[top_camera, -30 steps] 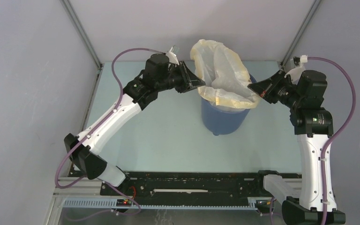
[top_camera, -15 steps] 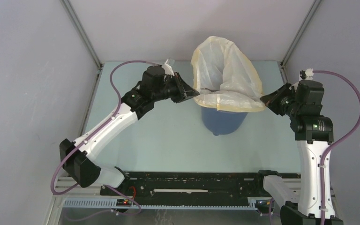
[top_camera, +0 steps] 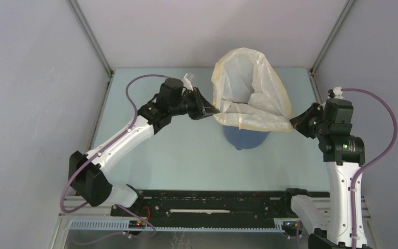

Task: Put the trash bags into the trash bin

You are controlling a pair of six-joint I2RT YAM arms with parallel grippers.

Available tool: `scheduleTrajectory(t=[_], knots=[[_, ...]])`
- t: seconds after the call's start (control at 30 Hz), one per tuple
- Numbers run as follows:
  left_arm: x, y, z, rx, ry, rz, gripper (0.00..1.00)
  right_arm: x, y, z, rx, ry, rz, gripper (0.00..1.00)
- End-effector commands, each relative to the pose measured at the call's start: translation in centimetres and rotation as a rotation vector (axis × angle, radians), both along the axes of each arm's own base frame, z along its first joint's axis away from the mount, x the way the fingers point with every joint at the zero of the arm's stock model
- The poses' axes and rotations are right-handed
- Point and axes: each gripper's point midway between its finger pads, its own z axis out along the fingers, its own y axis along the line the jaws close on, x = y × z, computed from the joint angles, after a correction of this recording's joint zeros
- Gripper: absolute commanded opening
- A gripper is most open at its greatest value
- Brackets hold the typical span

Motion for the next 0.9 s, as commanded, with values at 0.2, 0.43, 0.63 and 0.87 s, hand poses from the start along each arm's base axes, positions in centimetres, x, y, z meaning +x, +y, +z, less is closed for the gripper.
scheduleTrajectory(t=[0.2,0.43,0.63,0.87], knots=[[2.6,0.9,-2.7,0.043,-0.026,0.024,0.23,2.1,-2.0,-4.7,-0.116,0.041,0.004,0.16],[2.6,1.7,-1.3,0.104,-0.129,-0.029,0.65,1.2,-1.2,-2.4,-0.088,0.015,0.044,0.44],[1.9,2.6,0.8,0.075,-0.237,-0.05,0.74,-1.3,-0.5,3.3,-0.117,-0.082,0.09,0.7],[1.0,4.1,2.3,0.059,-0.267,-0.041,0.79,1.8,2.1,10.0,-0.151,-0.302,0.281,0.82]])
